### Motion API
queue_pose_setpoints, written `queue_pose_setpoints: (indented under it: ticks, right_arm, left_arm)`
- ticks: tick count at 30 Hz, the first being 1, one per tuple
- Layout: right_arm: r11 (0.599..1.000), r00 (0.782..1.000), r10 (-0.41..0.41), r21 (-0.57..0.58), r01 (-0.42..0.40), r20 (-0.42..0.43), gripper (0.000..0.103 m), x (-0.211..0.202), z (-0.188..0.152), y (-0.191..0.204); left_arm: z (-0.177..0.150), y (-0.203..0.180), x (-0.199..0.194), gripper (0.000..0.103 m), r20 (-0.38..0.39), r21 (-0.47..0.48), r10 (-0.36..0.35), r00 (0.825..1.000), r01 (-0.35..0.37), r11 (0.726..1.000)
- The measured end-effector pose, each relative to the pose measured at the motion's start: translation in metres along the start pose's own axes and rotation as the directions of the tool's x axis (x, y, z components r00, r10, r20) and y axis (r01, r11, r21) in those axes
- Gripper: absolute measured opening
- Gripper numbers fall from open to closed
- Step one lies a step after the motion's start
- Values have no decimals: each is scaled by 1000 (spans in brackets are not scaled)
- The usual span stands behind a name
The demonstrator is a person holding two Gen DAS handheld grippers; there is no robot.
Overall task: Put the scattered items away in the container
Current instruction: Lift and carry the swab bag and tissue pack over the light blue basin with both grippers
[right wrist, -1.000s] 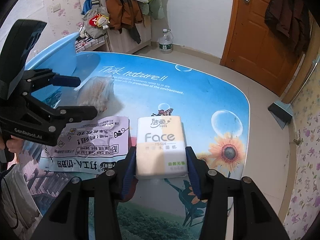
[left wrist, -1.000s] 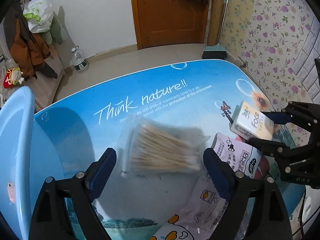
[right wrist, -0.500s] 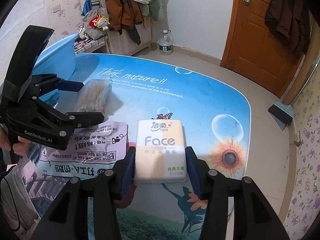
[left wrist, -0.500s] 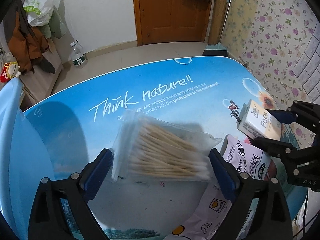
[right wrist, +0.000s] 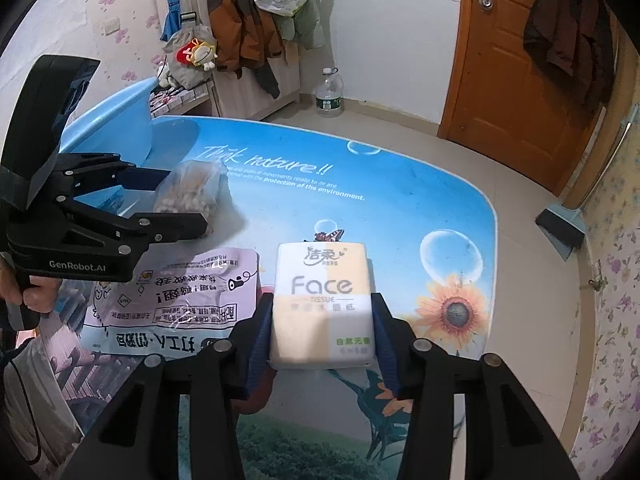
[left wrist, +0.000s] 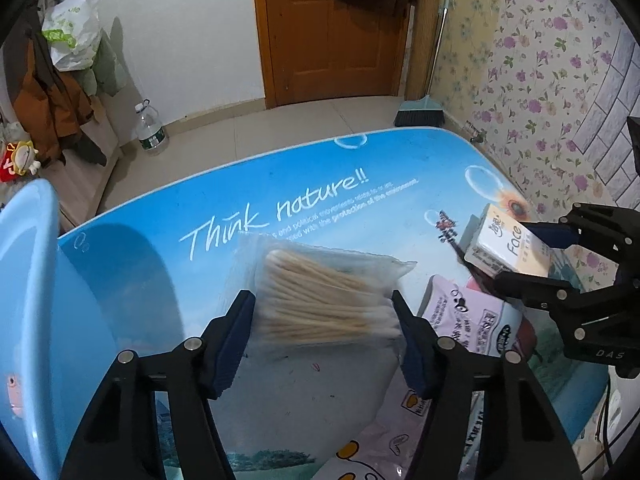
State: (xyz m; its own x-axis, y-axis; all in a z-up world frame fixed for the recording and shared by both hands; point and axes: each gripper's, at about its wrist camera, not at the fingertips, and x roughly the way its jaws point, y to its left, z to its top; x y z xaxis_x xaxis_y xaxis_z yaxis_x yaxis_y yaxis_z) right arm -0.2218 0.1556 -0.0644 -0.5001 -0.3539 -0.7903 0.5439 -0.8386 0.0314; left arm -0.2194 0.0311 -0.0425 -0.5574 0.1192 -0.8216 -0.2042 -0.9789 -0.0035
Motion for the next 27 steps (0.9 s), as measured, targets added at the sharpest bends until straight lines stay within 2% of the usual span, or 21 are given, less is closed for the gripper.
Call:
queue_pose_setpoints:
  ticks: [15,22,27]
  right_arm:
    - [998,995,-66,20,64,72,47,-47,8,12]
    - [993,982,-119,25,117,144,47,-93,21,35]
    - [985,965,-166,79,153,204,47,-132,23,66]
  left_arm:
    - [6,-10,-77,63,143,20,-7,990,4,1000]
    - [-3,-6,-135,63,228,2,8,974,-8,1000]
    - [-22,3,-180,63,286,-37,41,957,-32,999]
